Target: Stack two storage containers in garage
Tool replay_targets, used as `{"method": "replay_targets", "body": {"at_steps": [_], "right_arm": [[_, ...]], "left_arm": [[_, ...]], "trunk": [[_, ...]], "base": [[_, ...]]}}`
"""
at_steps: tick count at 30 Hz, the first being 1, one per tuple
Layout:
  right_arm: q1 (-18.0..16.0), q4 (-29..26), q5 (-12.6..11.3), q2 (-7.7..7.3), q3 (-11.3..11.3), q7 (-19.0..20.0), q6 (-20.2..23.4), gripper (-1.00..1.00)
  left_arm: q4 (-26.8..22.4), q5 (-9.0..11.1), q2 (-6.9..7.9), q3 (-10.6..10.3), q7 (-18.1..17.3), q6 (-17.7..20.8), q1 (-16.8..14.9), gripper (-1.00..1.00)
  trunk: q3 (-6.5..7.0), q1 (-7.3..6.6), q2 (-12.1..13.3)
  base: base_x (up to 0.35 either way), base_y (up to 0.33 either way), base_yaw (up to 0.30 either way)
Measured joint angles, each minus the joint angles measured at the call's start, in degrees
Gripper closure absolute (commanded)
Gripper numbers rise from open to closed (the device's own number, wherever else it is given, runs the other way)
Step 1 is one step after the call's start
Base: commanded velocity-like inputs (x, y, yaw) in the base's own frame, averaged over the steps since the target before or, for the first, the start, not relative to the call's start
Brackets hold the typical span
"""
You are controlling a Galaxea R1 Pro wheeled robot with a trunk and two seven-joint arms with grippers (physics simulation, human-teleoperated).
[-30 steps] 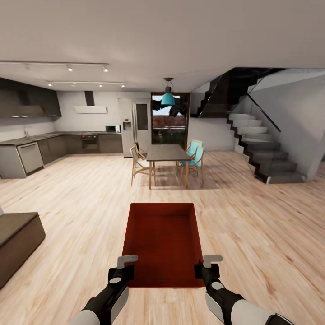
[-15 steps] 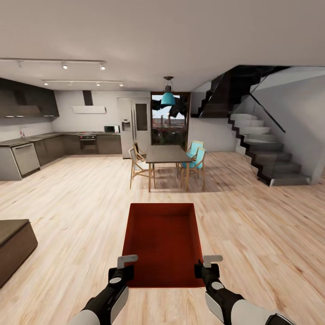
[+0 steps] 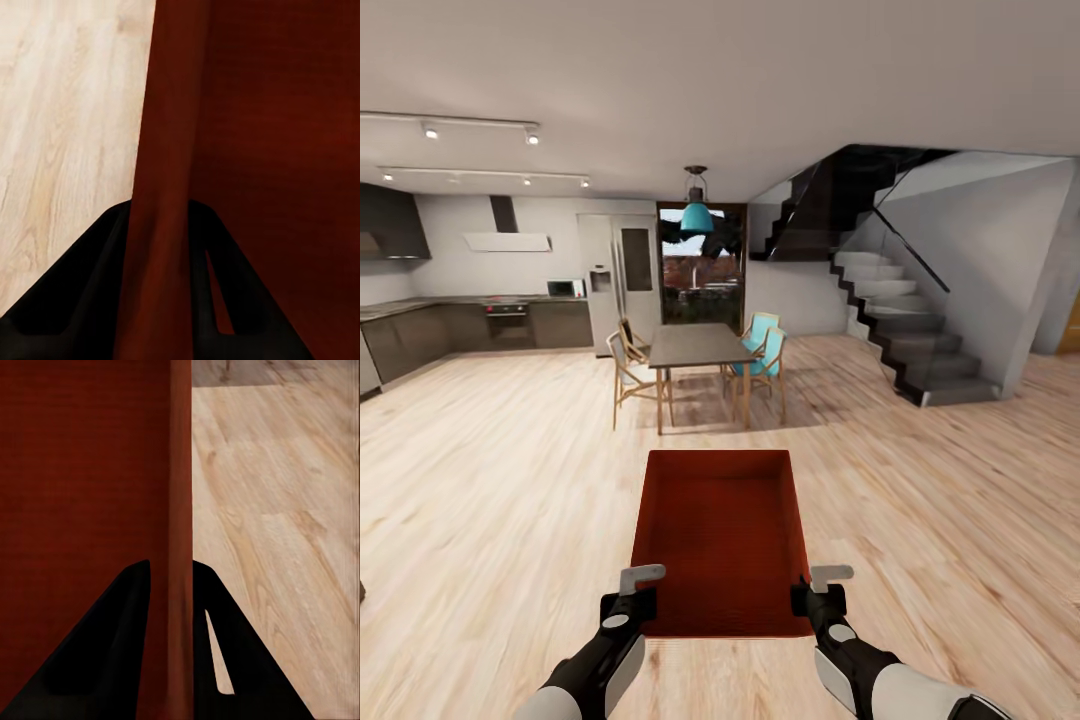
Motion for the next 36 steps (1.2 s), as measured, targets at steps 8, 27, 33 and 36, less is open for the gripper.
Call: {"method": "replay_targets", "body": {"at_steps": [8,27,33,36], "right_arm": [[0.0,-0.01,0.03,0.0,-0.01,-0.01,0.0,1.0],[0.0,0.01,-0.04,-0.01,-0.01,0.04,0.0,1.0],[0.0,0.01,-0.04,0.0,-0.01,0.04,0.0,1.0],[0.0,0.01,-0.02,0.0,-0.01,0.04,0.0,1.0]], "left_arm": [[0.01,0.01,0.0,0.01,-0.02,-0.02,0.0,1.0],[-0.01,-0.05,0.01,0.04,-0.06,0.02,0.0,1.0],[0.0,0.0,0.02,0.0,-0.04,0.01,0.0,1.0],[0.0,-0.02,0.01,0.01,-0.03,0.0,0.0,1.0]], "trunk": [[0.0,0.0,0.0],[0.0,0.0,0.0],[0.0,0.0,0.0],[0.0,0.0,0.0]], "base": [[0.32,0.0,-0.287],[0.32,0.0,-0.287],[0.32,0.0,-0.287],[0.32,0.0,-0.287]]}}
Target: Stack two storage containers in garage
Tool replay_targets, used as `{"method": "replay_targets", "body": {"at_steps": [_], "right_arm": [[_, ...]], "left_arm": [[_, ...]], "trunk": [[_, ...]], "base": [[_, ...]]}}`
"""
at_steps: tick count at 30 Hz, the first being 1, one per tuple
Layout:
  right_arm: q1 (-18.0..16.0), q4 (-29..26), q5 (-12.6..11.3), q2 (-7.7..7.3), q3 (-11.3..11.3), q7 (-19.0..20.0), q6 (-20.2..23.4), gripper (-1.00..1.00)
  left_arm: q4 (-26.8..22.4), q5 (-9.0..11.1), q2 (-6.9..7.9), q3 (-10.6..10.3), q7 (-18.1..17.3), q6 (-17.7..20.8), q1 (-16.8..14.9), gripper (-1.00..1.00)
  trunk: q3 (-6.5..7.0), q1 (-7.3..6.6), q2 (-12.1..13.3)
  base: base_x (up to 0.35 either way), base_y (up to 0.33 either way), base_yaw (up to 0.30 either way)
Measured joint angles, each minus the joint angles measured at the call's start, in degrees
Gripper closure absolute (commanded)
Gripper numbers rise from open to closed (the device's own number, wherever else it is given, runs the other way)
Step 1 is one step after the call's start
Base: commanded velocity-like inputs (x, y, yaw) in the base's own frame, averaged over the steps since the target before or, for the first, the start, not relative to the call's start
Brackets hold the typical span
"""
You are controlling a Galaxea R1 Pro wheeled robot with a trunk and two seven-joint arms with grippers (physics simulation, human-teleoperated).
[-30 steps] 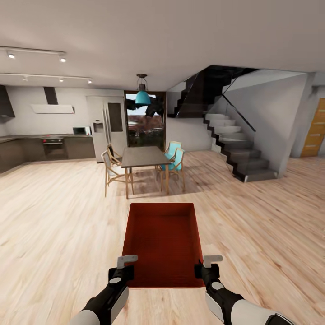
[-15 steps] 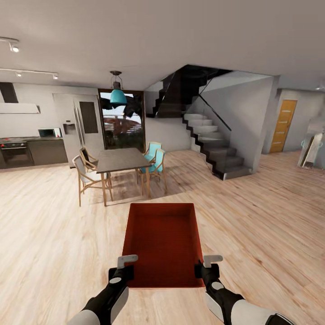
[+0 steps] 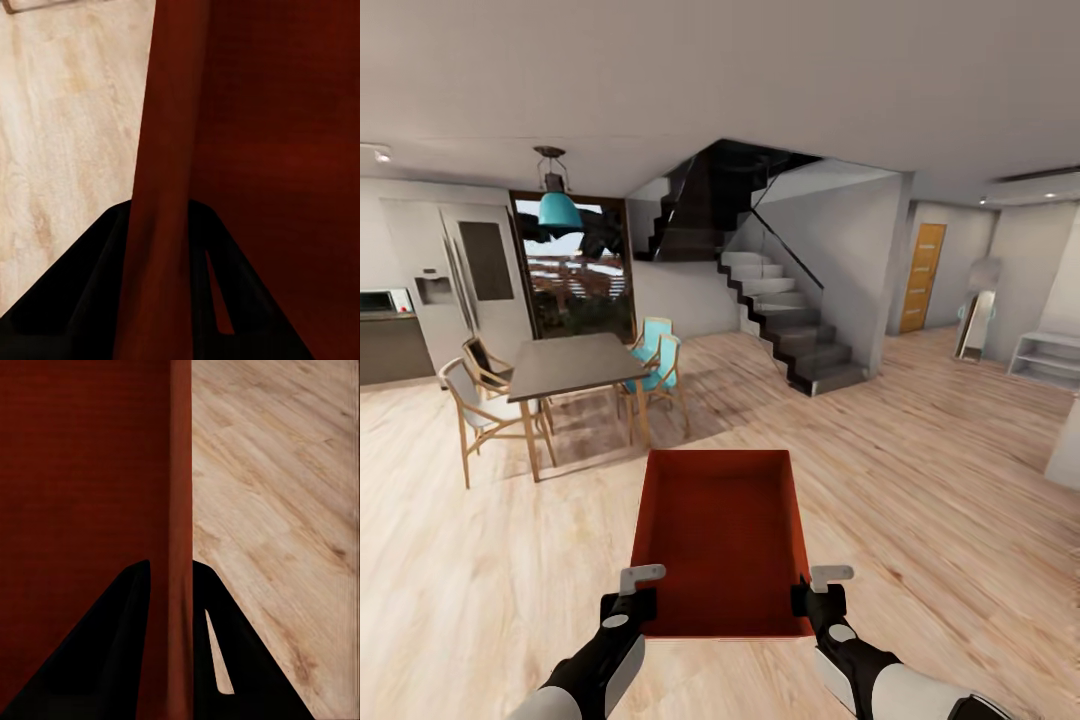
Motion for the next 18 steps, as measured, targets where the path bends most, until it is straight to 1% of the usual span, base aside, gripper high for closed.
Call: {"method": "replay_targets", "body": {"at_steps": [3,6,18], "right_arm": [[0.0,-0.01,0.01,0.01,0.0,-0.01,0.0,1.0],[0.0,0.01,-0.05,0.02,0.04,0.0,0.01,1.0],[-0.01,-0.02,0.04,0.02,0.04,-0.06,0.09,1.0]], "left_arm": [[0.0,0.02,0.02,-0.01,-0.02,-0.01,0.0,1.0],[-0.01,-0.01,0.02,0.0,-0.03,0.01,0.01,1.0],[0.01,0.12,0.01,-0.03,0.05,-0.01,0.01,1.0]], "trunk": [[0.0,0.0,0.0],[0.0,0.0,0.0],[0.0,0.0,0.0]], "base": [[0.32,0.0,-0.269],[0.32,0.0,-0.115],[0.32,0.0,-0.011]]}}
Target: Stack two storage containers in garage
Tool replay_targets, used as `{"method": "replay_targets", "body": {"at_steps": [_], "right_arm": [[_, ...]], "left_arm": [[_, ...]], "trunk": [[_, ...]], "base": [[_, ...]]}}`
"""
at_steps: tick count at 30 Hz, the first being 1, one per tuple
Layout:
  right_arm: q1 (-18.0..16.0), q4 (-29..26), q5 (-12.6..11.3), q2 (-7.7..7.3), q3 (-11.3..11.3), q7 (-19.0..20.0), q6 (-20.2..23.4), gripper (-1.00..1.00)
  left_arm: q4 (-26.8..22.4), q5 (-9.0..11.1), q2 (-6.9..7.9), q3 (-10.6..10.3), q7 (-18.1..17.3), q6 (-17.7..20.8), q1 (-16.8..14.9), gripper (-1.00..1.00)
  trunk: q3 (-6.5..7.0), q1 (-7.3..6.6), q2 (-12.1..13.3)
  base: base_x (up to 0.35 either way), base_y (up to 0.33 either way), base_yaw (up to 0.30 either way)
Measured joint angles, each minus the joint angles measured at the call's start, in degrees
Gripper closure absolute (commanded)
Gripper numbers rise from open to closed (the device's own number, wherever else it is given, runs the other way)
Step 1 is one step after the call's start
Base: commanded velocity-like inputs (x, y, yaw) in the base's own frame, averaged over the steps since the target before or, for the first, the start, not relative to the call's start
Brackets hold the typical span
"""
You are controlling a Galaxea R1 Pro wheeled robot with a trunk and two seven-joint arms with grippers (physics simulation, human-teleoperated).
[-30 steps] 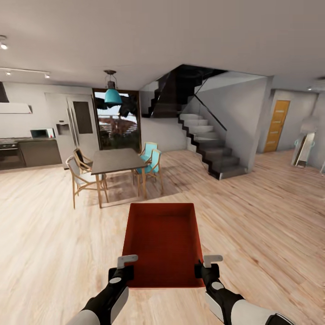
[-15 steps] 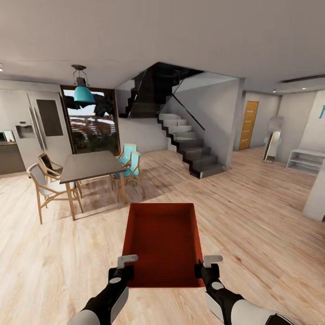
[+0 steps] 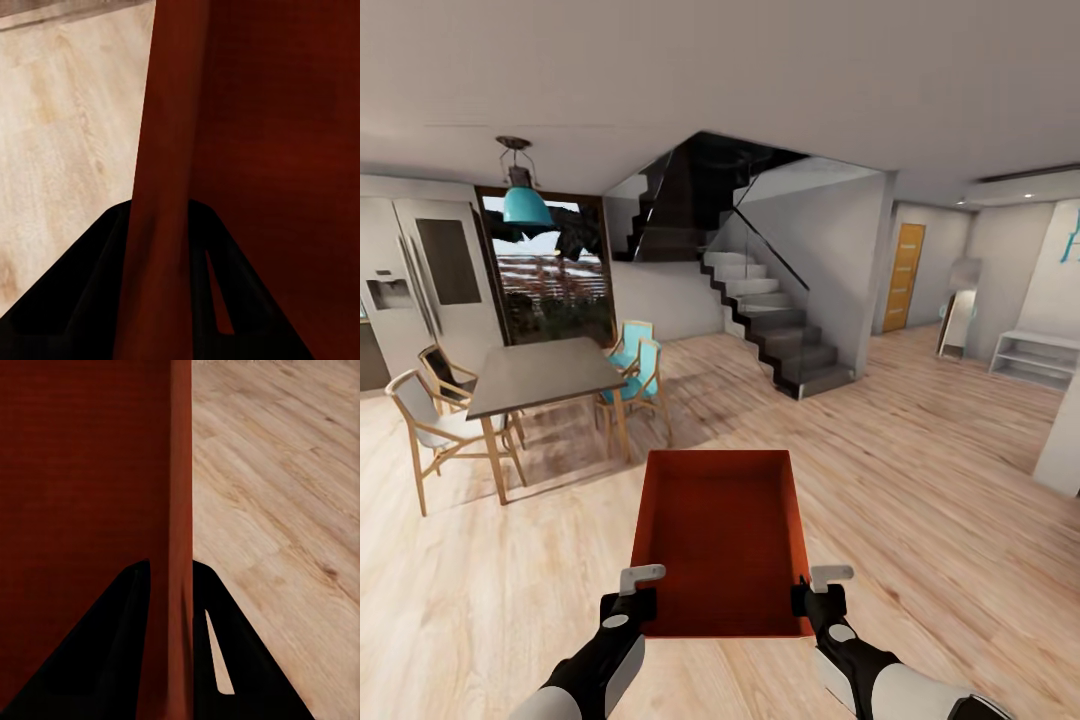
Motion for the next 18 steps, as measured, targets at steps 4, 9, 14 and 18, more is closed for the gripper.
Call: {"method": "replay_targets", "body": {"at_steps": [4,9,14,18], "right_arm": [[0.0,0.01,-0.02,0.0,0.0,0.01,0.0,1.0],[0.0,0.01,-0.02,0.0,-0.01,0.02,0.0,1.0],[0.0,0.01,-0.05,0.0,0.01,0.03,-0.01,1.0],[0.0,0.02,-0.07,0.0,0.02,0.03,-0.06,1.0]], "left_arm": [[-0.01,-0.03,0.0,0.02,-0.01,0.02,0.0,1.0],[-0.01,-0.02,0.0,0.01,0.0,0.02,0.0,1.0],[-0.01,-0.03,0.01,0.0,-0.02,0.03,0.0,1.0],[-0.02,-0.07,0.0,0.02,-0.02,0.0,0.0,1.0]], "trunk": [[0.0,0.0,0.0],[0.0,0.0,0.0],[0.0,0.0,0.0],[0.0,0.0,0.0]], "base": [[0.32,0.0,0.0],[0.32,0.0,0.0],[0.32,0.0,0.0],[0.321,0.0,-0.046]]}}
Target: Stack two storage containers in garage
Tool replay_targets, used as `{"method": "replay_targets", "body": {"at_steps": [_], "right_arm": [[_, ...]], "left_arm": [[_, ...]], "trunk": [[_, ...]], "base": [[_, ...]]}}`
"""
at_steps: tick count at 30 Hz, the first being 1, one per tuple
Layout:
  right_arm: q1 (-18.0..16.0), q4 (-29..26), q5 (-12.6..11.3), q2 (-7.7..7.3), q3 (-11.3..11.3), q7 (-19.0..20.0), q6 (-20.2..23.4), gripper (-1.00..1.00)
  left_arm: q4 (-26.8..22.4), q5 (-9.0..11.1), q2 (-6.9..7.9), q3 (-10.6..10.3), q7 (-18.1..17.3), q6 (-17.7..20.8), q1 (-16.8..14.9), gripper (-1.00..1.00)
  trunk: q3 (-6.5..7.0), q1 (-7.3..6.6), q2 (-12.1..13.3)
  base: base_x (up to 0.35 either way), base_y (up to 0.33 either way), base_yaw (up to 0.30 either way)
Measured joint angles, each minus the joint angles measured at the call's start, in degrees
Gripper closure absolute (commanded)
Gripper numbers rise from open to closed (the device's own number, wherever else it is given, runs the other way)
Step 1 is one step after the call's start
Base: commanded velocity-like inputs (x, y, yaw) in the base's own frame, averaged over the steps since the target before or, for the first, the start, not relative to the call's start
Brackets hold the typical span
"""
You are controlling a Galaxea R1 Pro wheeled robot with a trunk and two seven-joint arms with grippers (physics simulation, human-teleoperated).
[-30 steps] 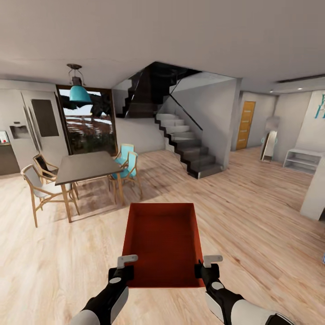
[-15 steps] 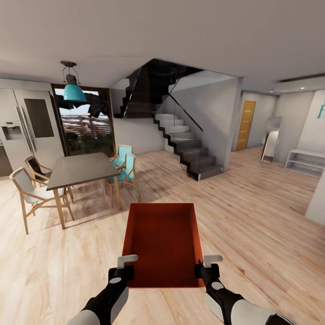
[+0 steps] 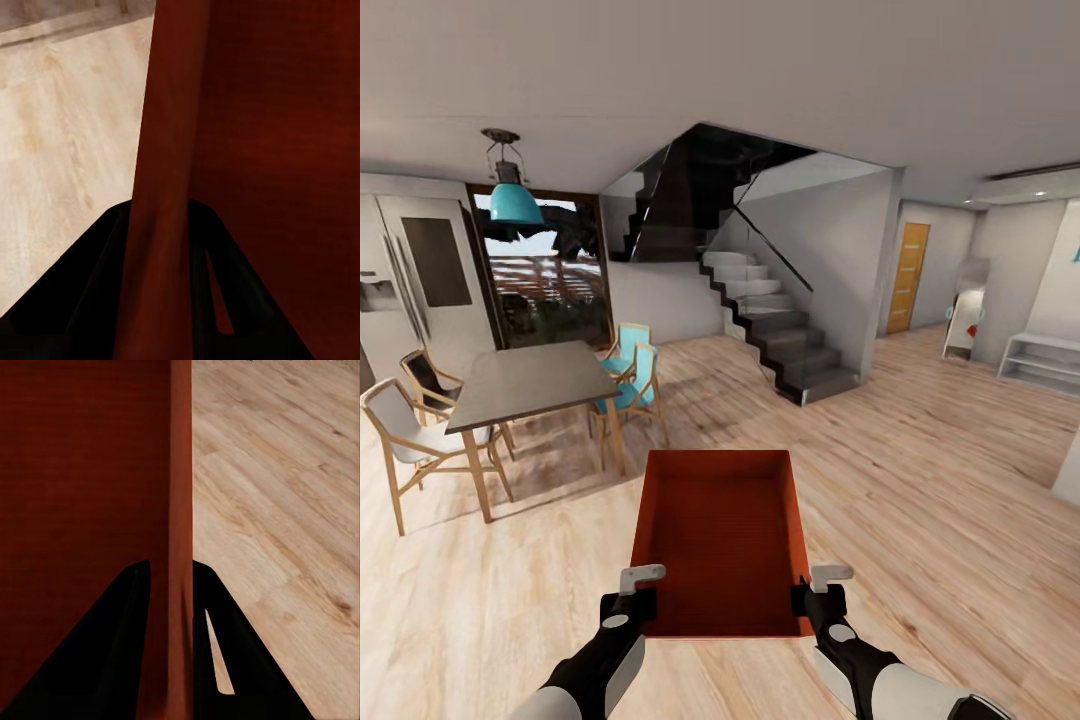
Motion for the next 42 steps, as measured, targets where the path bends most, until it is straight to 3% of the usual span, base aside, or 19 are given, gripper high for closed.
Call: {"method": "replay_targets", "body": {"at_steps": [42], "right_arm": [[0.01,0.0,-0.05,0.01,0.03,-0.07,-0.03,1.0]], "left_arm": [[0.01,-0.03,0.0,0.0,0.01,0.03,-0.01,1.0]], "trunk": [[0.0,0.0,0.0]], "base": [[0.321,0.0,-0.282]]}}
